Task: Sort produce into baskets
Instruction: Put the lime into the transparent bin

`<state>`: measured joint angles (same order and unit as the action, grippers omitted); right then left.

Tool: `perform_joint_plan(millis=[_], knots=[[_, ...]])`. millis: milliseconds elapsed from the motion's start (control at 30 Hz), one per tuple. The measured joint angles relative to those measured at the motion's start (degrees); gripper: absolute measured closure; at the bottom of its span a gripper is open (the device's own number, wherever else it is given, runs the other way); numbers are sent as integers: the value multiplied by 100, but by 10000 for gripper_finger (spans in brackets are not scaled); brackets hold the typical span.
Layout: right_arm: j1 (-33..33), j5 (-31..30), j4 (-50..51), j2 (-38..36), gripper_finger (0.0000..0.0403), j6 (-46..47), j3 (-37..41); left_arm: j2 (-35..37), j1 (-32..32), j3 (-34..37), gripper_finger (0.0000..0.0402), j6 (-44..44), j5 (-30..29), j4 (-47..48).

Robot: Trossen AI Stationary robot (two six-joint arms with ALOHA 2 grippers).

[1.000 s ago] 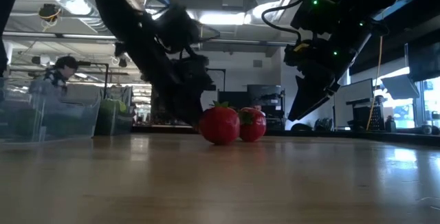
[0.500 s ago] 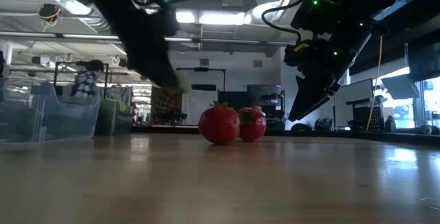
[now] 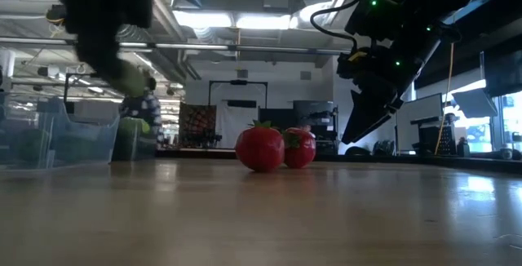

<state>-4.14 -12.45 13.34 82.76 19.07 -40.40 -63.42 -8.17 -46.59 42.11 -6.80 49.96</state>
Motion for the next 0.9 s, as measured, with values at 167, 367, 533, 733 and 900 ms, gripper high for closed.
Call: perform_joint_plan(millis=[167, 367, 533, 733, 900], knots=[[0, 0, 0, 0, 111, 0, 0, 33, -266, 9, 239, 719, 117, 1023], [0, 0, 0, 0, 111, 0, 0, 33, -507, 277, 239, 1087, 119, 1375], [2, 0, 1, 0, 111, 0, 0, 31, -662, 588, 239, 1153, 235, 1162], [0, 1, 0, 0, 111, 0, 0, 29, -749, 972, 239, 1153, 237, 847], [0, 2, -1, 0, 111, 0, 0, 29, -742, 1272, 239, 1158, 180, 737]])
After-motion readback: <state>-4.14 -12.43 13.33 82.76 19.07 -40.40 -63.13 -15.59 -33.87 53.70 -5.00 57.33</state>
